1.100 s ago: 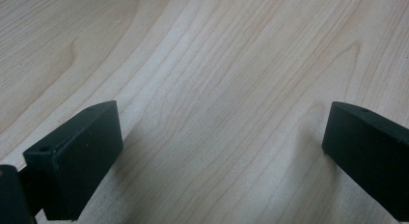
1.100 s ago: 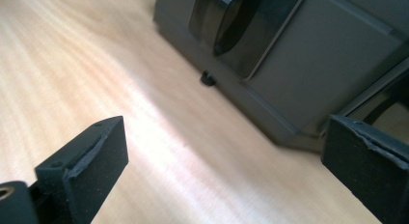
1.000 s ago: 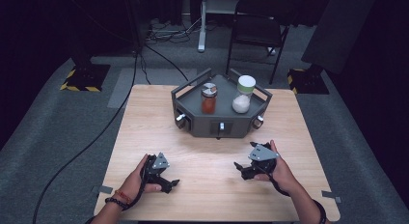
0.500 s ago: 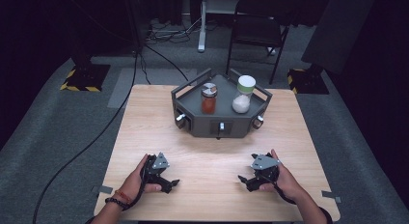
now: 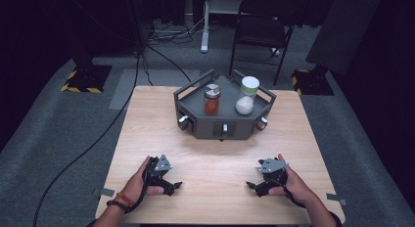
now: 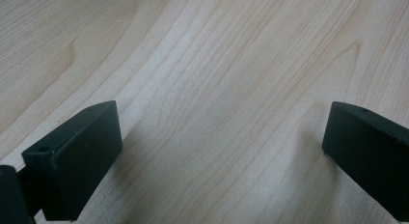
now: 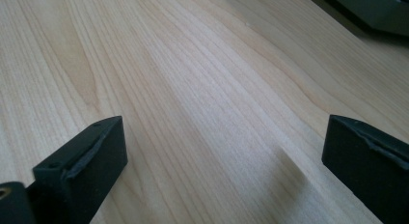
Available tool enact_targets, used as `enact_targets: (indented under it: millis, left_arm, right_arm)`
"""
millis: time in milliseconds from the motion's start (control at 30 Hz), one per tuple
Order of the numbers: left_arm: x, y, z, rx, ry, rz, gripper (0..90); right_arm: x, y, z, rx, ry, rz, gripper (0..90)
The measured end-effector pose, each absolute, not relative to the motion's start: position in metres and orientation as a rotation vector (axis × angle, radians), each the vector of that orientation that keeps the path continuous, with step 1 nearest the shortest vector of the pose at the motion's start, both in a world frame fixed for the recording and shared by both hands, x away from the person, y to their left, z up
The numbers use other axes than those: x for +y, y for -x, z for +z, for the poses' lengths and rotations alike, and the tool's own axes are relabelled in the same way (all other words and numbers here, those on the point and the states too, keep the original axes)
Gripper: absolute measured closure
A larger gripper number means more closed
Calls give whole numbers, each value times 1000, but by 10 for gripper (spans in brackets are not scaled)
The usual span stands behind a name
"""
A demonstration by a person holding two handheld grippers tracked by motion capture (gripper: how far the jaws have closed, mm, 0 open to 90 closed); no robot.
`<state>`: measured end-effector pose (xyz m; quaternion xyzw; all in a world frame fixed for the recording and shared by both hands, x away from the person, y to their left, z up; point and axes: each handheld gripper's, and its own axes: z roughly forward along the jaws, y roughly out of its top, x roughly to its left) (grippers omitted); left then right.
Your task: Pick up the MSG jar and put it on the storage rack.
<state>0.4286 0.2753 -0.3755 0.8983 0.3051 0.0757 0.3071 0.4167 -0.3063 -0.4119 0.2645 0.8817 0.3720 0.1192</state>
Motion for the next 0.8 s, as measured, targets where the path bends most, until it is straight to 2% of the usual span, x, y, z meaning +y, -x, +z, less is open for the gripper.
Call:
enact_targets:
  millis: [333, 800]
  left_arm:
    - [276, -429, -376, 803, -2376, 199, 0]
    - [276, -429, -376, 803, -2376, 199, 0]
  right_arm:
    - [-332, -431, -418, 2653, -855, 1164, 0]
    - [-345, -430, -419, 2662, -842, 1171, 0]
